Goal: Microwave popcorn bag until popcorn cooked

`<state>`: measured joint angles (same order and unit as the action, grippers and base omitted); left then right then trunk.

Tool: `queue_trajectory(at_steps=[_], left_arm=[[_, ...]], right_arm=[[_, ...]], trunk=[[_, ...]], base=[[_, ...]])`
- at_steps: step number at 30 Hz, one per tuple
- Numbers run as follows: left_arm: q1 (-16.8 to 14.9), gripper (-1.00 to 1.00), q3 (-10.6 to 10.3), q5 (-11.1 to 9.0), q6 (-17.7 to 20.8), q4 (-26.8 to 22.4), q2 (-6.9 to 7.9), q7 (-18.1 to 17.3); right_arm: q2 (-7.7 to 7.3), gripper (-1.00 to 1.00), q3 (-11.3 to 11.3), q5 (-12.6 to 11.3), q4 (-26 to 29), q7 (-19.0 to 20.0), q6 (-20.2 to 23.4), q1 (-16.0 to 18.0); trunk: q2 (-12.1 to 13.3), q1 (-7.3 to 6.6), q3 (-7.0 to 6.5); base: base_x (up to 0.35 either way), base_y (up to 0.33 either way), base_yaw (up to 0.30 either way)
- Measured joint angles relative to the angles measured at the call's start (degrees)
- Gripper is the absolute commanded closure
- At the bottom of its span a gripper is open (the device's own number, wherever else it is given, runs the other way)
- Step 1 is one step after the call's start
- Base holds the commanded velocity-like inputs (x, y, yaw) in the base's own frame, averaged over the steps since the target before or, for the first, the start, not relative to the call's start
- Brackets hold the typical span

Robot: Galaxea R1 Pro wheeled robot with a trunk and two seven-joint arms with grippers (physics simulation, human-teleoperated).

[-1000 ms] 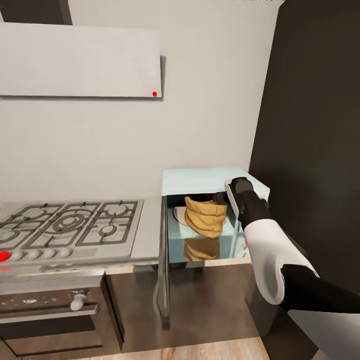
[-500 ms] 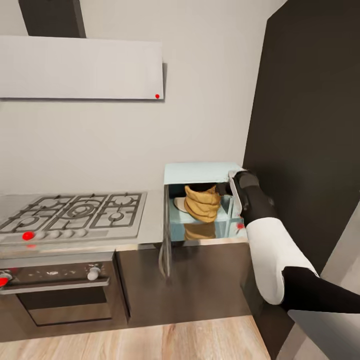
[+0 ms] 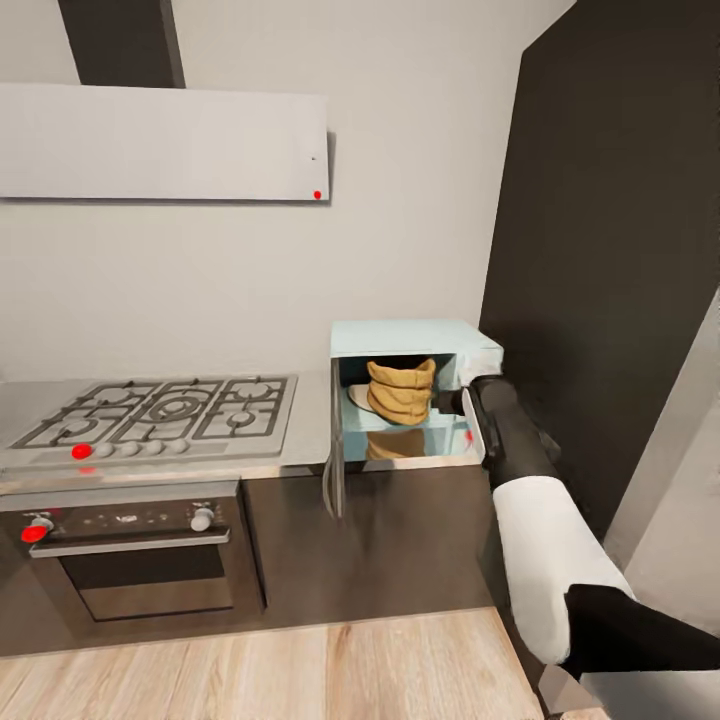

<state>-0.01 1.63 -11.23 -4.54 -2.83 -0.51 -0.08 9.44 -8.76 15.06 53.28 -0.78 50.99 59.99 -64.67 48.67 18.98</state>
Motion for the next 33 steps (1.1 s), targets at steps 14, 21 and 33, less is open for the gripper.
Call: queue_trajectory(at_steps=[14,21,33], left_arm=[[-0.01,-1.00,0.00,0.00,0.00,-0.04,-0.02,0.00],[-0.01,-1.00,0.00,-0.08,0.00,-0.04,0.00,0.07],[0.00,-1.00,-0.07,-0.09,0.00,-0.04,0.00,0.10]], right_arm=[[0.23,-1.00,0.15,-0.66,-18.23,-0.01,-46.16,-10.31],[-0.44,-1.00,0.02,-0.79,-17.92,2.23,-47.44,-10.45],[-0.34,-1.00,0.36,-4.73,-18.22,4.57,-53.41,-10.47]], trunk=[[-0.01,0.00,-0.01],[-0.01,0.00,-0.02],[-0.01,-0.03,-0.01]], base=[[0.000,0.000,0.000],[0.000,0.000,0.000],[0.058,0.000,0.000]])
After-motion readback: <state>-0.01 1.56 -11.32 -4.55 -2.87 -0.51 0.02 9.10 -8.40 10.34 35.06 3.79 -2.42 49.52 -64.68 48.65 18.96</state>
